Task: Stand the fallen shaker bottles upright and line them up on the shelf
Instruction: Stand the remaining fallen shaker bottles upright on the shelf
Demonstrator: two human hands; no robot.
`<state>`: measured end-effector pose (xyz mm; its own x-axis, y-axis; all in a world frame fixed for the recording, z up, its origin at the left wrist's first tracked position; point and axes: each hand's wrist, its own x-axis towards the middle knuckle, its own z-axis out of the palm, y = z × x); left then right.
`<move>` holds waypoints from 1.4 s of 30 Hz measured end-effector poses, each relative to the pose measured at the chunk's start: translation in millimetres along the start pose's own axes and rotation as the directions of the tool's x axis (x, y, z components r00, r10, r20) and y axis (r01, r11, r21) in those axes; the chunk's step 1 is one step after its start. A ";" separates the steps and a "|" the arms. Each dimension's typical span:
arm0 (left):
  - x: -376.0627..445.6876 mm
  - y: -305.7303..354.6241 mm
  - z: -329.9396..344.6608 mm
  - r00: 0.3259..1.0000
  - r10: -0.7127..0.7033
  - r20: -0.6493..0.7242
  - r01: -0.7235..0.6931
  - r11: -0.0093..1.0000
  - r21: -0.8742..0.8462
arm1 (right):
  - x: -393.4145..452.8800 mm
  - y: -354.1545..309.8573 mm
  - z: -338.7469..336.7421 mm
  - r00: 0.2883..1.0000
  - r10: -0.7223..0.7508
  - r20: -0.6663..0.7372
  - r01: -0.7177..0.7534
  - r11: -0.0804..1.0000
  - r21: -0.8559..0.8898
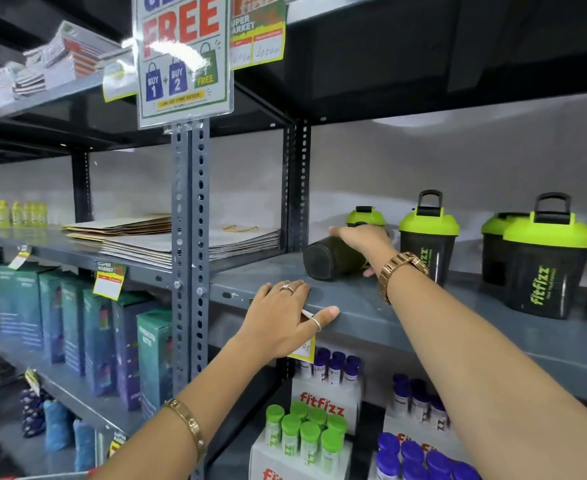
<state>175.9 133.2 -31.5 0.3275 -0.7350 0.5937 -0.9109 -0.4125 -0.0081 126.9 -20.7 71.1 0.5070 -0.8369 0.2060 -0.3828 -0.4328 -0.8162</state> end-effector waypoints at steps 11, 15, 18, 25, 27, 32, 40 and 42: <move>-0.1 -2.6 4.3 1.000 0.003 -0.007 -0.003 1.000 0.005 | 3.8 -11.2 3.2 0.955 0.152 0.254 -0.234 0.912 0.335; 0.1 -2.5 4.5 1.000 0.000 -0.010 0.000 1.000 0.004 | 10.8 -17.6 3.7 0.999 0.017 0.052 -0.028 0.977 0.213; -0.4 -1.7 4.2 1.000 -0.006 -0.014 0.006 1.000 0.002 | 6.7 -15.4 -3.9 0.999 -0.039 0.008 0.038 0.995 0.089; -0.9 -0.6 5.0 1.000 -0.010 -0.022 0.010 1.000 0.003 | 12.0 5.7 -10.6 0.993 -0.113 0.038 0.112 0.994 0.016; -1.1 -0.2 4.5 1.000 -0.012 -0.021 0.012 1.000 -0.001 | 11.3 2.0 -13.8 0.991 -0.112 0.073 0.110 0.994 0.025; -2.0 1.2 3.8 0.999 -0.020 -0.032 0.019 1.000 -0.017 | 9.4 -23.9 -19.4 0.977 -0.201 -0.066 0.208 0.971 0.121; -3.3 1.0 3.8 0.998 -0.026 -0.062 0.023 0.999 -0.045 | 21.0 -61.8 -19.0 0.887 -0.346 -0.305 0.161 0.852 -0.498; -2.9 0.3 4.2 0.997 -0.026 -0.074 0.022 0.998 -0.056 | 23.8 -65.8 -20.3 0.957 -0.246 -0.156 0.118 0.817 -0.565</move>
<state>175.7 133.0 -36.7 0.3318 -0.6820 0.6517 -0.9160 -0.3981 0.0497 148.4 -19.0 140.7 0.4589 -0.7464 0.4819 -0.6891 -0.6414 -0.3372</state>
